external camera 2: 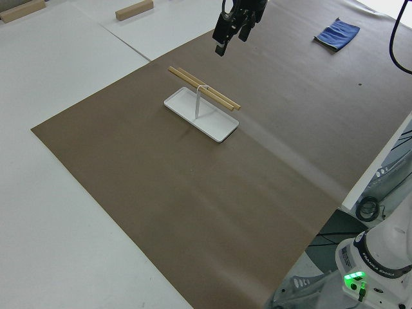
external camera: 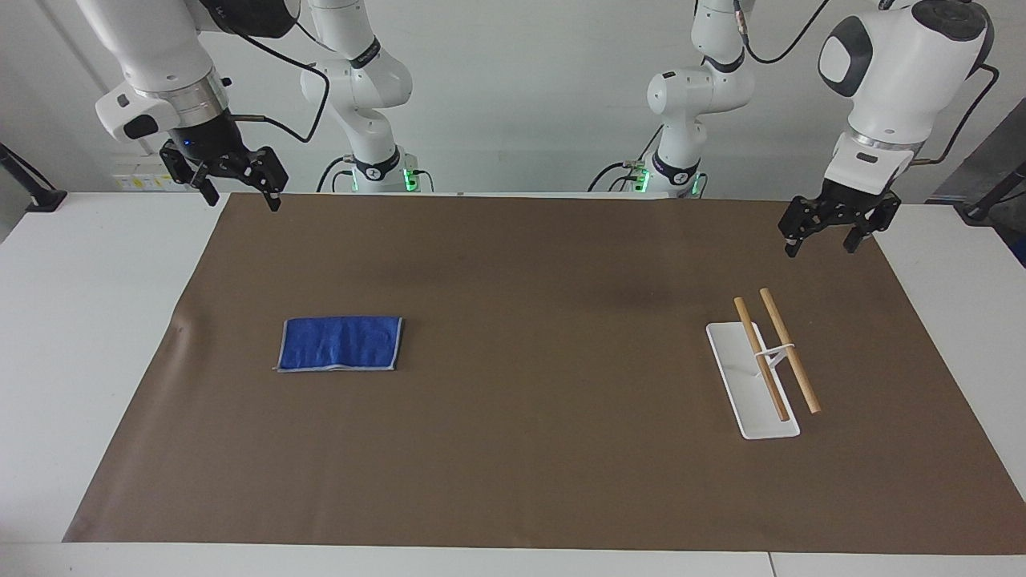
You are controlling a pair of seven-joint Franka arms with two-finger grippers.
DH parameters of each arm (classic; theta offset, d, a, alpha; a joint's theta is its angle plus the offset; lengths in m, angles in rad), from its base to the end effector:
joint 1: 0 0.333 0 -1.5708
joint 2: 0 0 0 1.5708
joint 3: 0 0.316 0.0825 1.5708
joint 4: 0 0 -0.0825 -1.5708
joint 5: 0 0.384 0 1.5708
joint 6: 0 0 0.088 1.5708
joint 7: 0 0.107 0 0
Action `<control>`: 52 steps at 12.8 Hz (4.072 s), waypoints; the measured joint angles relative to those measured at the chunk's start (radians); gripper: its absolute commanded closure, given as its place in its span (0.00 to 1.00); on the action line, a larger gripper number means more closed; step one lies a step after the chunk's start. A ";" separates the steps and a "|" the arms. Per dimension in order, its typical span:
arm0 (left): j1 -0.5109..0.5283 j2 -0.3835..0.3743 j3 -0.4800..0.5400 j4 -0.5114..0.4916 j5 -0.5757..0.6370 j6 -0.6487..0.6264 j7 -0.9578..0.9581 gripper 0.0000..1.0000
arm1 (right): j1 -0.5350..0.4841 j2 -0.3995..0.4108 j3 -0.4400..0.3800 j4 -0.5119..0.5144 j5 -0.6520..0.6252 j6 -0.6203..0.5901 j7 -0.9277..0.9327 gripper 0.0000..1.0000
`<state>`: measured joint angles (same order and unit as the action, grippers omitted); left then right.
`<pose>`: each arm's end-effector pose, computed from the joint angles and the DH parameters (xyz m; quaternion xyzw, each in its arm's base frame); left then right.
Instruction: Right arm passes towel to left arm to hang
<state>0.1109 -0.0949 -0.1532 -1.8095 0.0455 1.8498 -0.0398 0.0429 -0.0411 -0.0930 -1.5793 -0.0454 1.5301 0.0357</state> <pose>0.5455 -0.0228 0.5874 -0.9973 0.0062 -0.0681 0.0267 0.5368 -0.0331 0.6394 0.9988 -0.0437 -0.0043 0.0207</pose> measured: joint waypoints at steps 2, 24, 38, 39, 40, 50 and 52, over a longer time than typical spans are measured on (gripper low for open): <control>0.000 0.000 0.000 -0.001 0.000 0.000 0.000 0.00 | 0.000 0.000 0.000 0.000 0.000 0.000 0.000 0.00; -0.001 0.000 -0.016 -0.006 0.000 -0.067 0.000 0.00 | 0.003 0.105 0.047 -0.056 0.000 0.238 0.000 0.00; -0.001 0.004 -0.007 0.080 -0.006 -0.171 0.000 0.00 | -0.014 0.253 0.047 -0.638 0.084 1.013 -0.165 0.00; -0.001 0.004 -0.007 0.080 -0.007 -0.171 0.000 0.00 | -0.020 0.256 0.047 -0.649 0.085 1.034 -0.168 0.00; -0.001 0.005 -0.007 0.080 -0.007 -0.171 0.000 0.00 | -0.025 0.263 0.047 -0.659 0.085 1.052 -0.171 0.20; -0.001 0.017 -0.005 0.089 -0.011 -0.171 0.051 0.00 | -0.015 0.257 0.050 -0.547 0.175 0.882 -0.135 1.00; -0.001 0.019 -0.002 0.090 -0.023 -0.171 0.039 0.00 | -0.010 0.249 0.057 -0.475 0.176 0.801 -0.105 1.00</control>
<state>0.1103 -0.0756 -0.1557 -1.7192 0.0227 1.6788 -0.0010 0.0329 0.2075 -0.0360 -2.0539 0.1310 2.3306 -0.0696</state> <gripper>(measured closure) 0.000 0.934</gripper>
